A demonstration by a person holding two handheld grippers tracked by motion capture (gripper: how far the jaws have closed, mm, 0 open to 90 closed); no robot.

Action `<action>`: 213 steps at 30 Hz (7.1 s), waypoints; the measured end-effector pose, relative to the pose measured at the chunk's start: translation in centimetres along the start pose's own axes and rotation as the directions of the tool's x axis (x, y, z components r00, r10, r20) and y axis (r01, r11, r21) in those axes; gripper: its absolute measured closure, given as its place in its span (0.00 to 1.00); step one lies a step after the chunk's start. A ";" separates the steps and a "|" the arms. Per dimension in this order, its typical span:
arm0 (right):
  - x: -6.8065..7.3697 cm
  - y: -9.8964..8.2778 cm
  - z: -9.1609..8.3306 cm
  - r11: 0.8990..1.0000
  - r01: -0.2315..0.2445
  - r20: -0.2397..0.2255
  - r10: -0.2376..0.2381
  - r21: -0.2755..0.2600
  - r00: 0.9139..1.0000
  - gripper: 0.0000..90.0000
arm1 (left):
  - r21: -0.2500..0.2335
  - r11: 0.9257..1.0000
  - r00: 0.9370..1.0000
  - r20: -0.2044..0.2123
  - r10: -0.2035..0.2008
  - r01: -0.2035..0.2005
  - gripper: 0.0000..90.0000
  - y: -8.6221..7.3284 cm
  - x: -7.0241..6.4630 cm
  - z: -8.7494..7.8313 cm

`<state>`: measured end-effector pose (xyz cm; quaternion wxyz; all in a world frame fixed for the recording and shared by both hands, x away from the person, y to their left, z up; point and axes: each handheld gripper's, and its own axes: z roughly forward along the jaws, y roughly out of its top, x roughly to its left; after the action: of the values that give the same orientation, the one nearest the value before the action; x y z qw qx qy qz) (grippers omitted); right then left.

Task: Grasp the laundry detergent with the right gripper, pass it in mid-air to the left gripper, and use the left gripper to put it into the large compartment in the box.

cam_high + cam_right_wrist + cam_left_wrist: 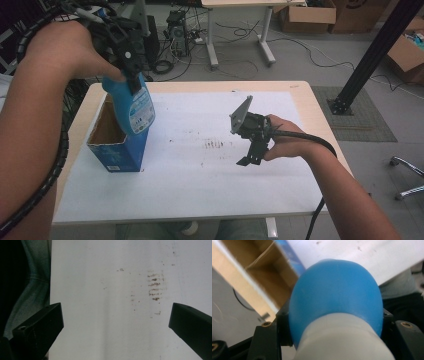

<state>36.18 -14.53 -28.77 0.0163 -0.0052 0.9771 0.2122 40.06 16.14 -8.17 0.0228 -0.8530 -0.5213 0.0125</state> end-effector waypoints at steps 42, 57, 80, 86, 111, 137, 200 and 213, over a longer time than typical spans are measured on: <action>0.1 -1.4 1.2 1.000 -0.012 -0.014 0.013 0.028 1.000 0.00 | 0.007 0.904 0.903 0.013 -0.429 0.429 0.42 -0.2 9.3 9.5; 0.1 -1.8 1.4 0.999 -0.022 -0.025 0.023 0.039 0.999 0.00 | 0.038 0.909 0.910 0.017 -0.415 0.414 0.42 0.5 9.8 15.4; 0.1 -2.2 1.8 0.999 -0.030 -0.039 0.031 0.040 0.999 0.00 | 0.041 0.914 0.914 0.007 -0.405 0.405 0.42 1.3 10.0 20.3; 0.1 -2.1 2.0 0.999 -0.026 -0.046 0.028 0.044 0.999 0.00 | 0.032 0.915 0.915 0.015 -0.402 0.402 0.42 1.1 10.2 20.5; 0.3 -2.0 1.7 0.999 -0.024 -0.047 0.025 0.034 0.999 0.00 | 0.021 0.917 0.917 0.000 -0.398 0.398 0.34 1.0 9.7 20.4; 0.5 -1.8 1.4 0.999 -0.022 -0.042 0.023 0.025 0.999 0.00 | -0.065 0.935 0.936 -0.022 -0.351 0.349 0.24 0.3 8.9 14.8; 0.1 -1.1 1.2 0.997 -0.047 -0.044 0.049 0.055 0.998 0.00 | -0.056 0.731 0.723 0.117 0.681 -0.680 0.00 2.6 -8.1 11.5; 0.0 -1.0 1.1 0.997 -0.046 -0.044 0.048 0.057 0.998 0.00 | -0.041 0.617 0.605 0.156 0.781 -0.786 0.00 1.6 -10.1 12.7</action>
<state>36.20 -15.01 -30.24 -0.0107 0.0135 0.9826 0.1847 36.27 6.74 -20.94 -0.0128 -0.9906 -0.0953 0.0972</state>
